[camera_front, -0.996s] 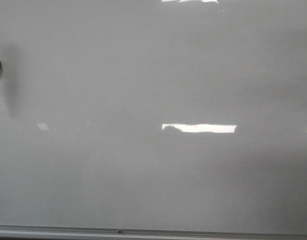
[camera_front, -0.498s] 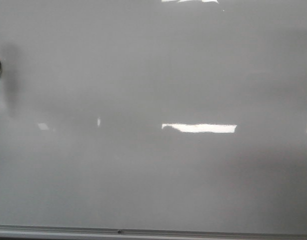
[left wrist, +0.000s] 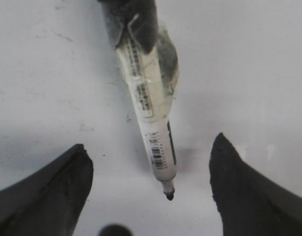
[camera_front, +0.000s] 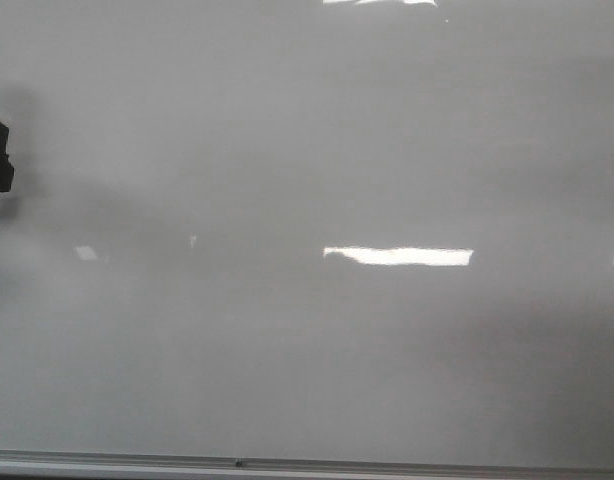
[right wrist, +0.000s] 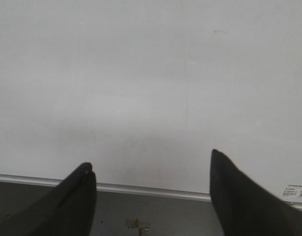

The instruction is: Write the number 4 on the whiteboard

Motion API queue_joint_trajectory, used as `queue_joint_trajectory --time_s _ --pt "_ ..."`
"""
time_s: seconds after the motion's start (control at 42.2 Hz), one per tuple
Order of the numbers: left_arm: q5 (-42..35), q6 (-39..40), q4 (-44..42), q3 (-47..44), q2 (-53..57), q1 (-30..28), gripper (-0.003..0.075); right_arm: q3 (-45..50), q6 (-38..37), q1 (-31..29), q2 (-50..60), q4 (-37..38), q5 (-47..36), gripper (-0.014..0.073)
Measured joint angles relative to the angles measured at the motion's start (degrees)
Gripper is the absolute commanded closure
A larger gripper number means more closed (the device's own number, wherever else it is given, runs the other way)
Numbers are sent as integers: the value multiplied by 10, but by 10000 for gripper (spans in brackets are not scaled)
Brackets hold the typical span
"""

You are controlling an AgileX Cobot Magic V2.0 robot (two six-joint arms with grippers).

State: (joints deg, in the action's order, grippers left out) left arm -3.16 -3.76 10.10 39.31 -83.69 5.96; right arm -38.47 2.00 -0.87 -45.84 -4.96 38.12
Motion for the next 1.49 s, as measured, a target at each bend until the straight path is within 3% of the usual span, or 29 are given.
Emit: queue_joint_trajectory --time_s 0.285,0.664,0.925,1.138,1.304,1.494 --pt "-22 0 0 1 -20 0 430 0 0 0 0 0 -2 76" --pt "-42 0 0 1 -21 0 713 0 0 0 0 0 -2 76" --pt "-13 0 -24 1 2 2 741 -1 0 0 0 -1 1 76" --pt "167 -7 -74 52 66 16 741 -40 14 0 0 -4 53 76" --pt "368 -76 -84 129 89 49 741 -78 72 0 0 -40 109 77" --pt "538 -181 -58 210 90 94 741 -117 161 0 -6 -109 169 77"
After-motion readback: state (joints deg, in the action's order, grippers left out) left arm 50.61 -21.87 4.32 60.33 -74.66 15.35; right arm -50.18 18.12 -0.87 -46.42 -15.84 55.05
